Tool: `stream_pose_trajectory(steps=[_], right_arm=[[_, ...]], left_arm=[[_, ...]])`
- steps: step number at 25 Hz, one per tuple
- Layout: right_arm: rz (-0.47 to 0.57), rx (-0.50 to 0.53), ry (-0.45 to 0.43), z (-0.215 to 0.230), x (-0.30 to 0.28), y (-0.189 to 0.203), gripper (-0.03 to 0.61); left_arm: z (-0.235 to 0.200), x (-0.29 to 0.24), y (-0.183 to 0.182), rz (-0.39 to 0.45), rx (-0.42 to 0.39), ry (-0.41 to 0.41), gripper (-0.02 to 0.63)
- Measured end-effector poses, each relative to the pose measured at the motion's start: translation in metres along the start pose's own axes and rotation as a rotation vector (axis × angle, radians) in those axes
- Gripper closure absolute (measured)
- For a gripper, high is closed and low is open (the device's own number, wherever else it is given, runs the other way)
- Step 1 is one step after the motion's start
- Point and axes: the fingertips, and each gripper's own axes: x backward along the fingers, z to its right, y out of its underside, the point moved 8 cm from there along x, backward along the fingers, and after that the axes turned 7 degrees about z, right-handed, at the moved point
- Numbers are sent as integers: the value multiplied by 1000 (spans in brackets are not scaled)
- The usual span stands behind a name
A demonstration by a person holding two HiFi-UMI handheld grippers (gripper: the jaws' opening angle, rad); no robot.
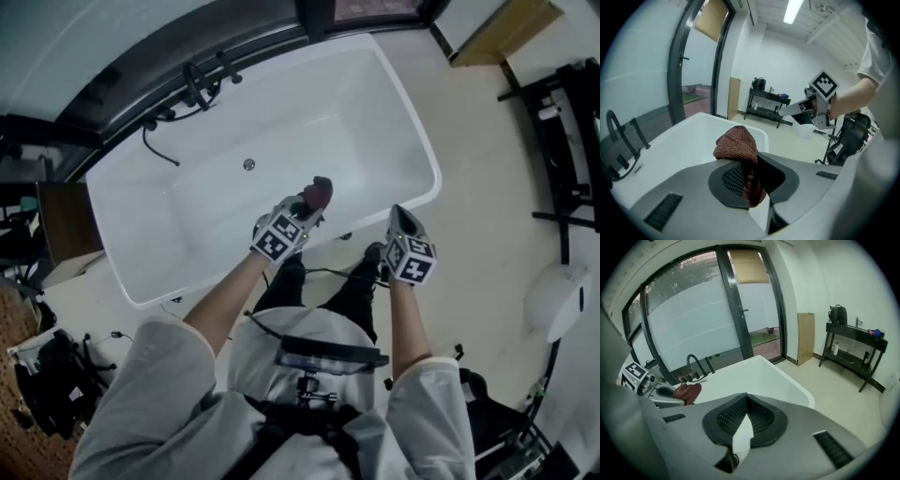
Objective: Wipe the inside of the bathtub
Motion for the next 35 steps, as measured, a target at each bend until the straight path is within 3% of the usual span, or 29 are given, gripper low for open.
stream_pose_trajectory(steps=[5, 11, 15, 26, 30, 35], right_arm=[[28, -33, 14, -24, 69, 12, 572], [108, -71, -60, -24, 134, 1, 572], [123, -28, -114, -27, 153, 3, 572], [169, 31, -249, -19, 214, 17, 572], [148, 70, -290, -35, 215, 23, 572], [169, 80, -270, -57, 226, 16, 572]], left_arm=[[9, 76, -23, 116, -37, -114, 577], [47, 142, -57, 232, -38, -281, 575], [72, 179, -57, 279, -16, -371, 575], [161, 218, -47, 298, -21, -512, 575], [170, 240, -33, 288, -15, -560, 575], [161, 265, -17, 292, 9, -558, 575]])
